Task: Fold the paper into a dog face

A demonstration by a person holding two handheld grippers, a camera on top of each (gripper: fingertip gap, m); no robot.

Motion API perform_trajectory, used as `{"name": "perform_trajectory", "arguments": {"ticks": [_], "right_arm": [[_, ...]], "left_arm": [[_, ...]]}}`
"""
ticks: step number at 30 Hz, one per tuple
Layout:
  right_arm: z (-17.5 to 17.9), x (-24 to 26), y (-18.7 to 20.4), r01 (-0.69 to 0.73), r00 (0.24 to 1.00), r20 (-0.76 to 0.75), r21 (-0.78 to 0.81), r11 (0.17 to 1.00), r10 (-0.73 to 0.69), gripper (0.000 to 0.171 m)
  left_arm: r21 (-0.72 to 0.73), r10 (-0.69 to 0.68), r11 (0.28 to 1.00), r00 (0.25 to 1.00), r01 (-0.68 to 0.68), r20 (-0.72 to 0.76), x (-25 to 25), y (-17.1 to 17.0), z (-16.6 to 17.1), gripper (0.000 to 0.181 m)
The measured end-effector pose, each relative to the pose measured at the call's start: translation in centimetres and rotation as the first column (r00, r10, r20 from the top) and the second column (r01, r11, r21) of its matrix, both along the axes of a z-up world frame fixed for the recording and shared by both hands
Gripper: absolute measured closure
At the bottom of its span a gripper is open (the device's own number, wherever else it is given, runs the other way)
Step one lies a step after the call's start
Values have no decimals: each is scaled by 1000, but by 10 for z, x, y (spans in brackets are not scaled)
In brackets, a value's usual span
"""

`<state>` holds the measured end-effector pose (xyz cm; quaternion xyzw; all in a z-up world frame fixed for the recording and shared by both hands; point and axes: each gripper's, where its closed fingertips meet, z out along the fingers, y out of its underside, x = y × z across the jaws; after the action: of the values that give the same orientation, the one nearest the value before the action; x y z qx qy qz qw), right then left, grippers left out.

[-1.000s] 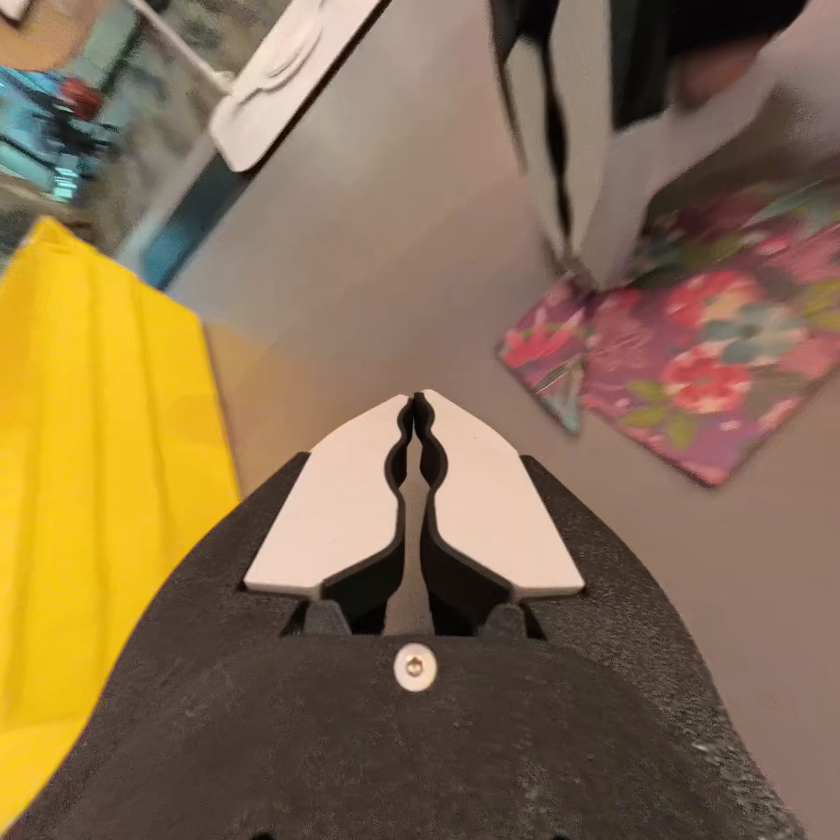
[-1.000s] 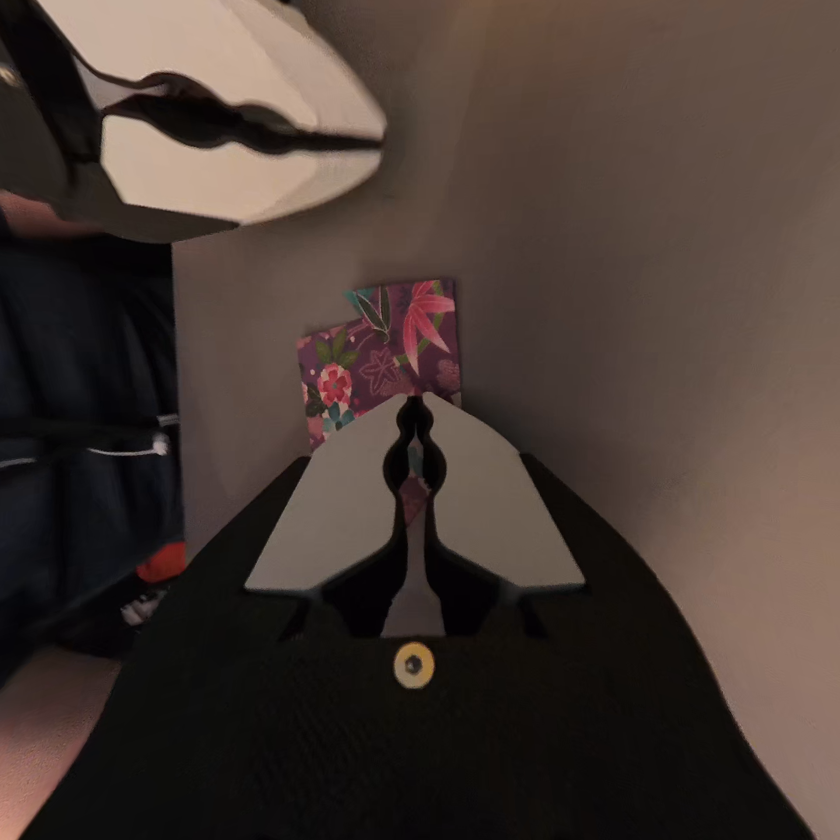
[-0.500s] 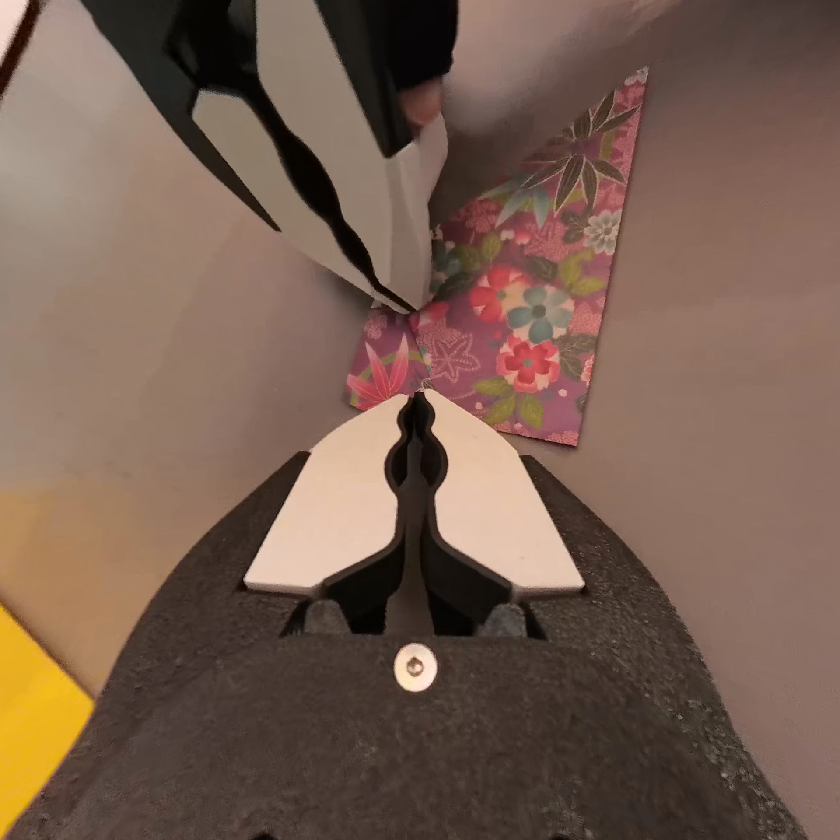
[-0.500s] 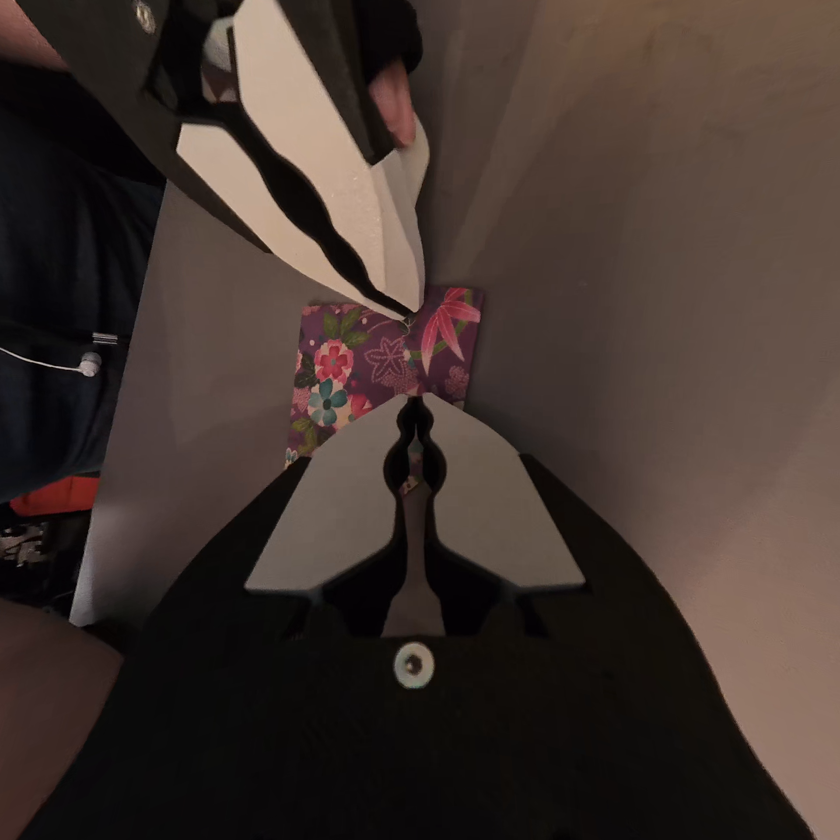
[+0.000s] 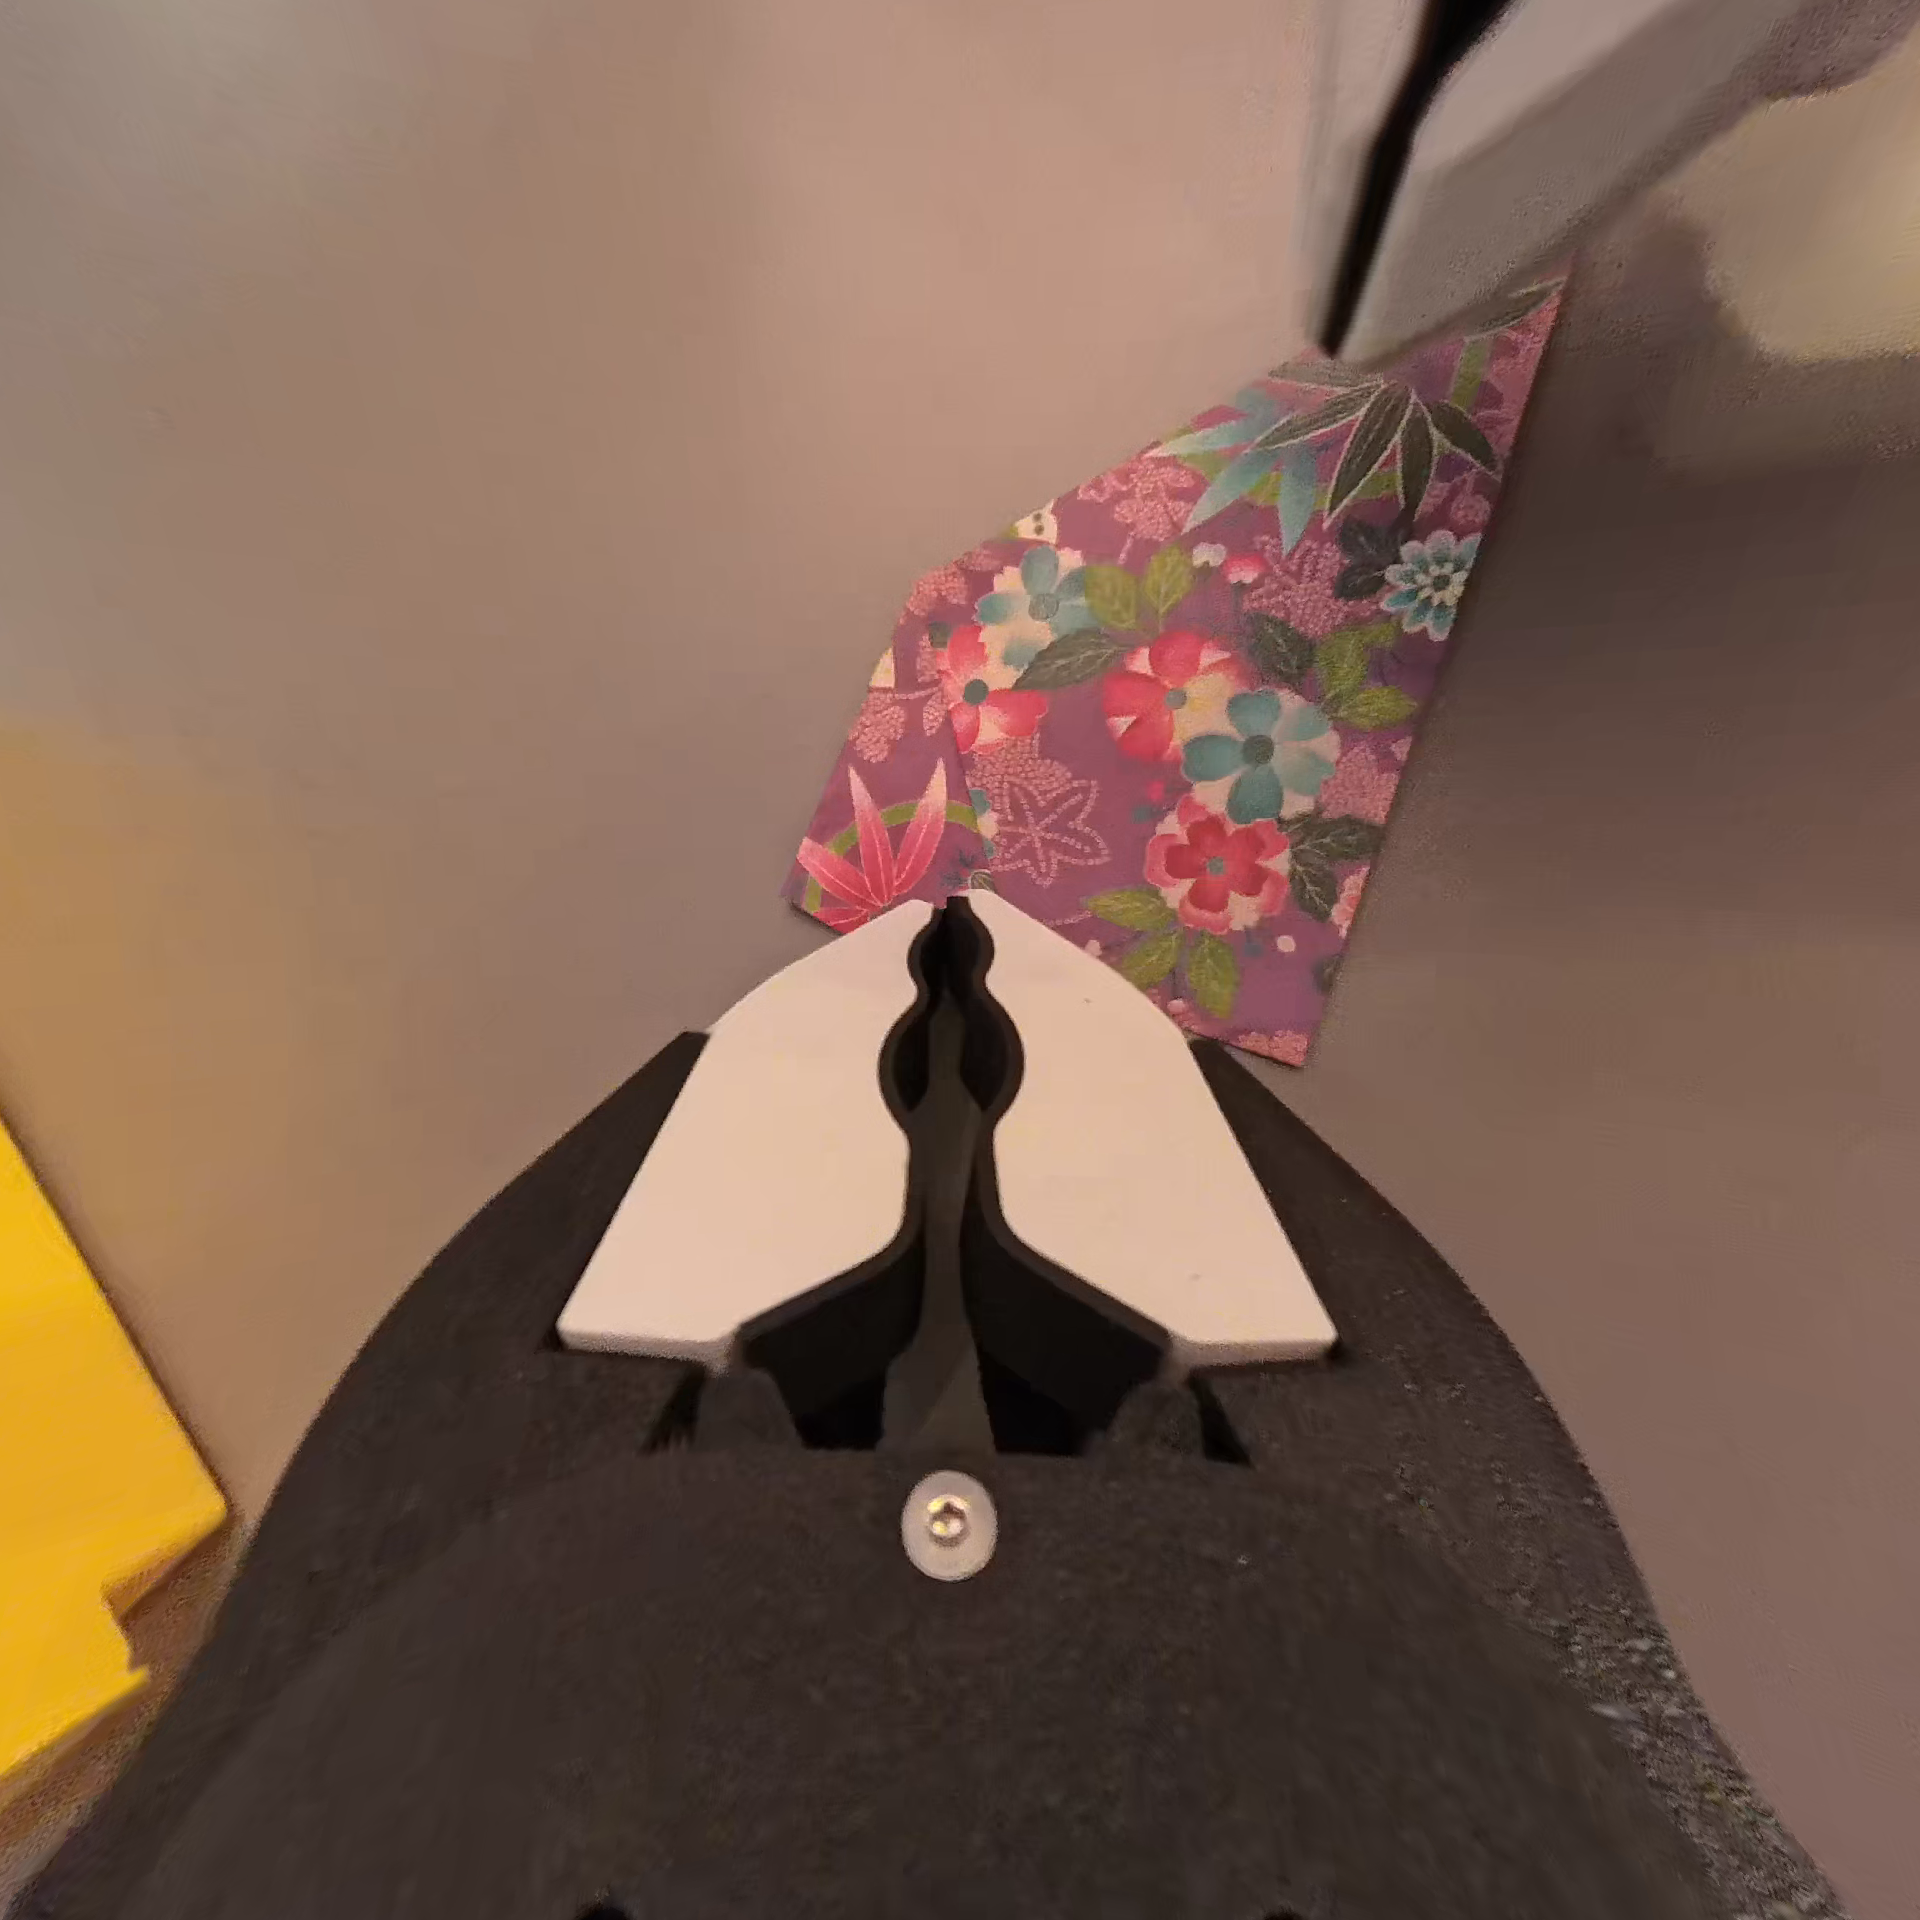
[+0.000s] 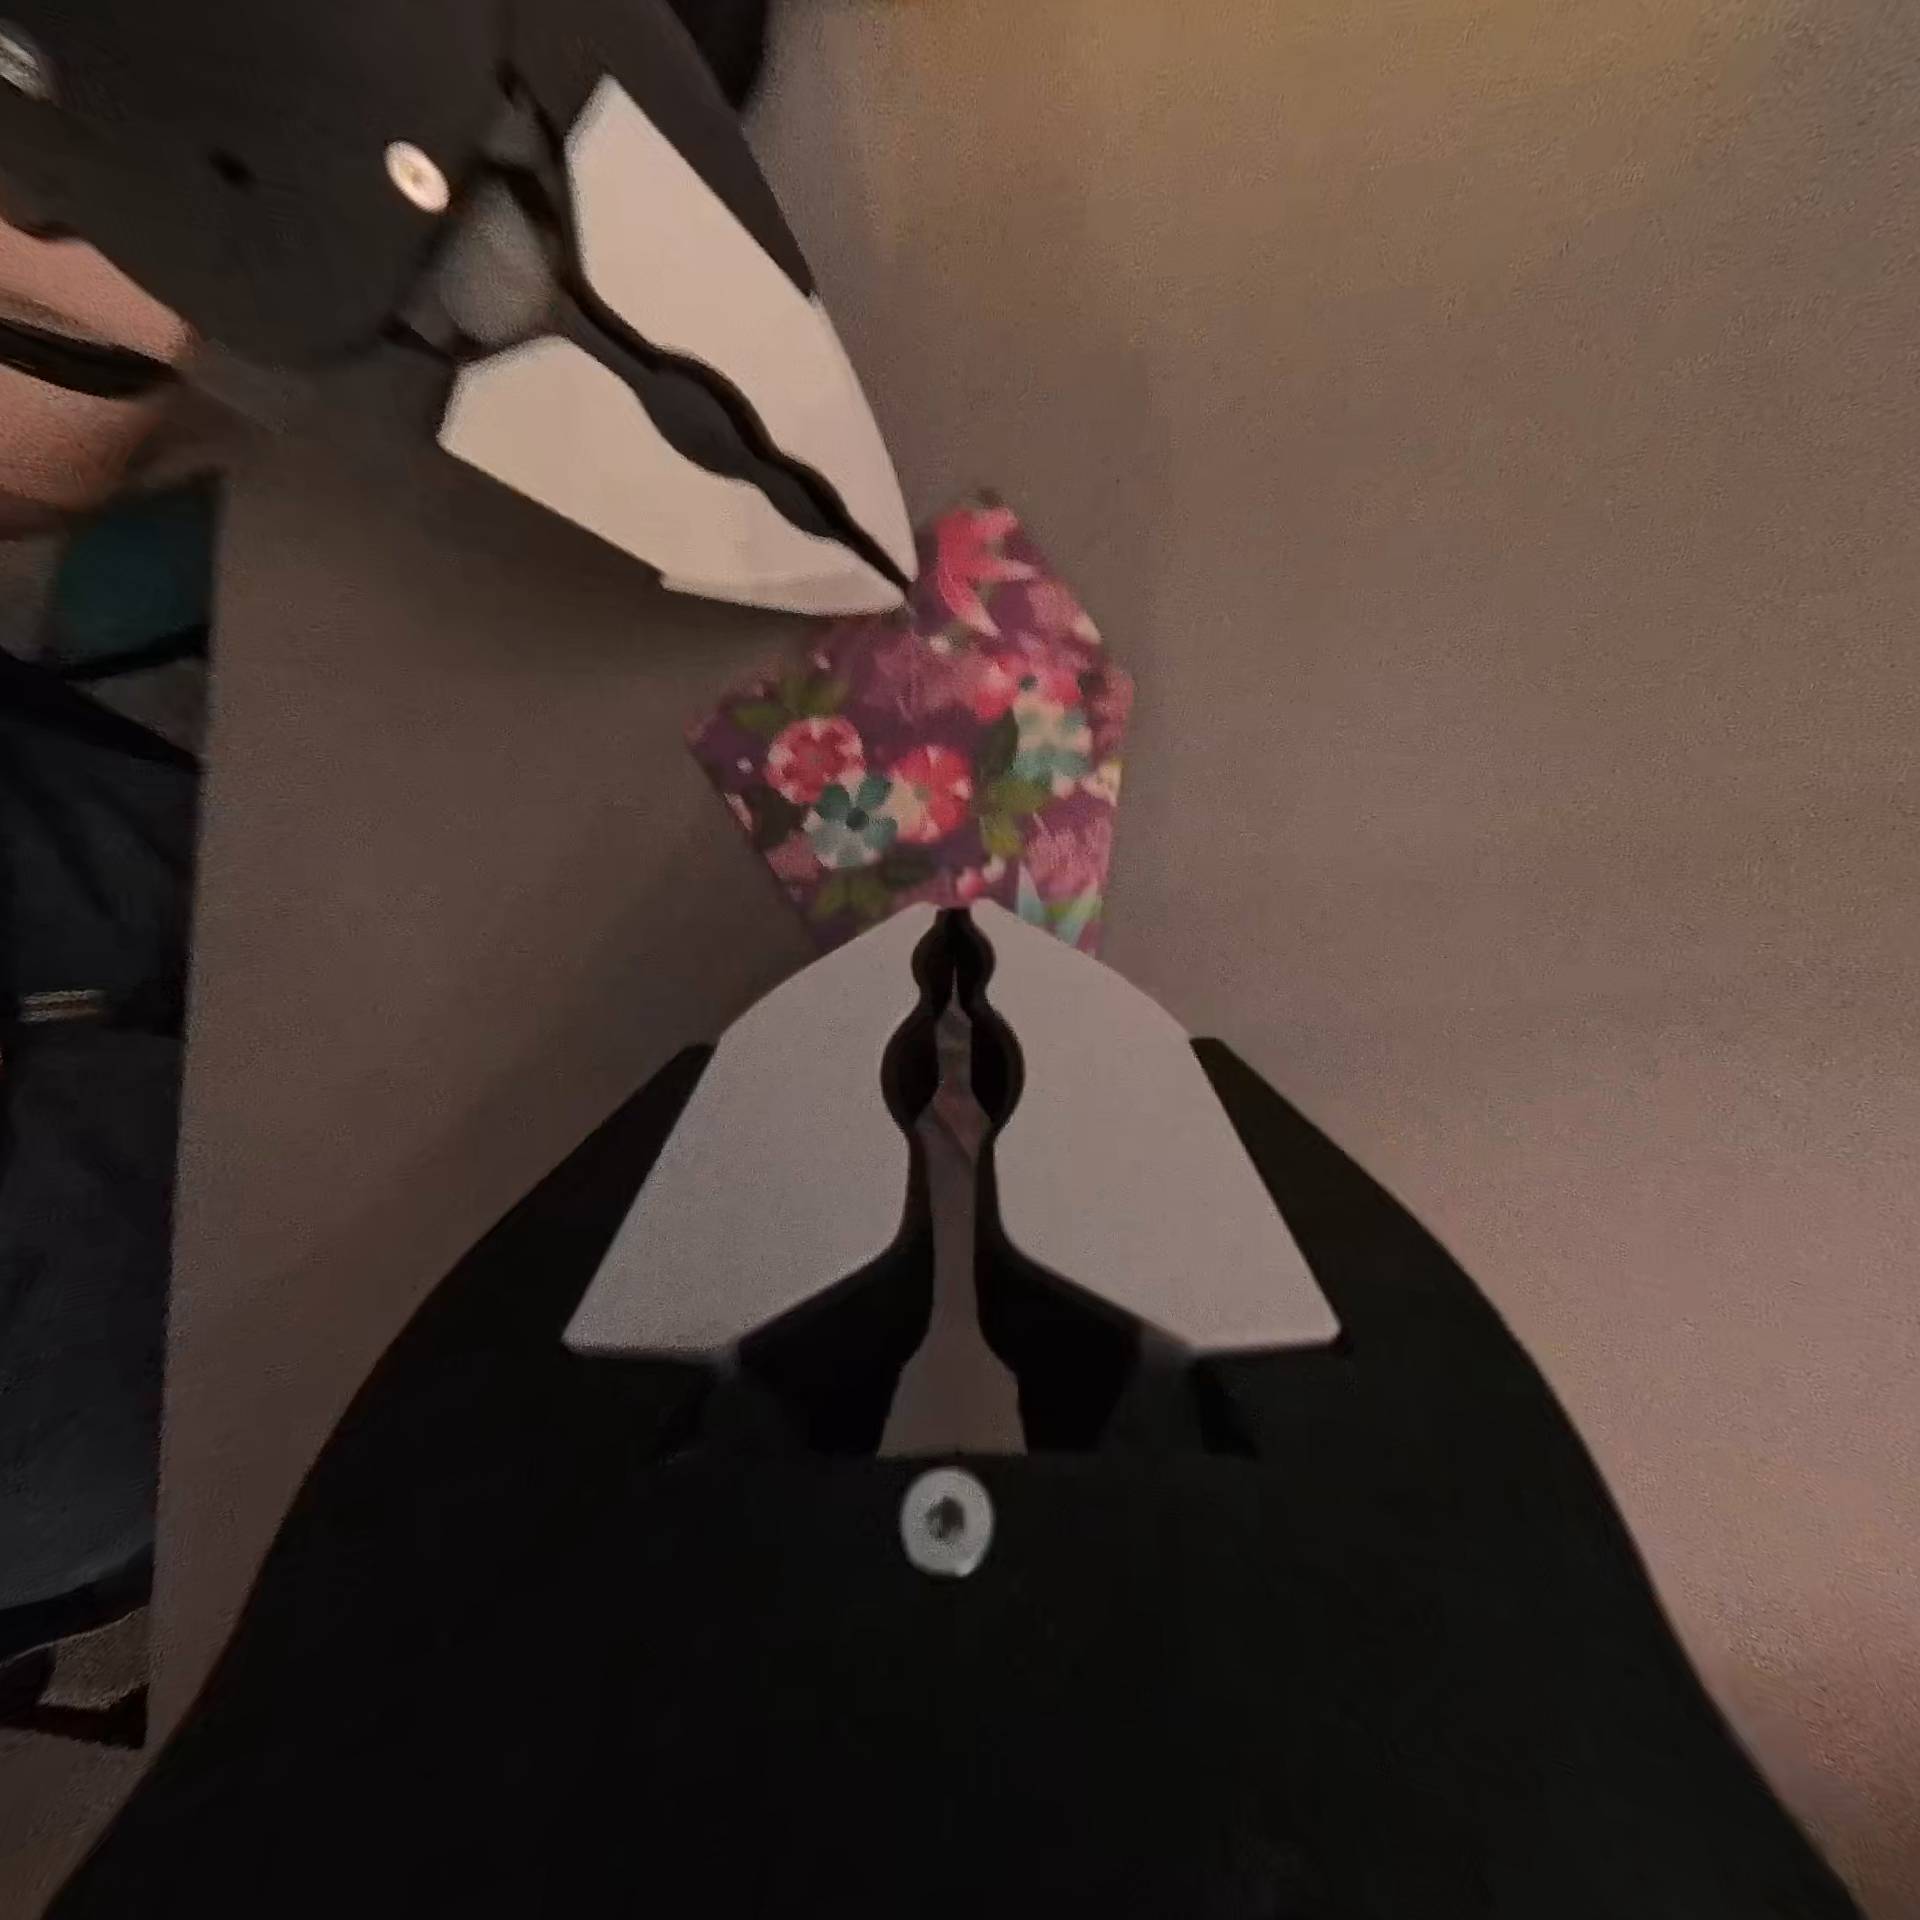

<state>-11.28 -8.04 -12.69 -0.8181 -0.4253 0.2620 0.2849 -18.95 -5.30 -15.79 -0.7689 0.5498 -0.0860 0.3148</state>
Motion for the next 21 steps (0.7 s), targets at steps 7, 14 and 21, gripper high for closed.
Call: {"name": "perform_trajectory", "arguments": {"ticks": [7, 14, 21], "right_arm": [[-18, 34, -25, 215, 973, 90, -42, 976, -210, 169], [-5, 43, -18, 291, 956, -34, 13, 957, -290, 123], [-15, 40, -11, 223, 974, 43, -55, 973, -221, 126]], "left_arm": [[-144, 81, 987, 997, -77, 18, -2, -19, 1, 181], [-206, 50, 979, 963, 6, 263, 4, -25, 51, 181], [-268, -428, 852, 893, 450, 139, 44, -38, 49, 181]]}}
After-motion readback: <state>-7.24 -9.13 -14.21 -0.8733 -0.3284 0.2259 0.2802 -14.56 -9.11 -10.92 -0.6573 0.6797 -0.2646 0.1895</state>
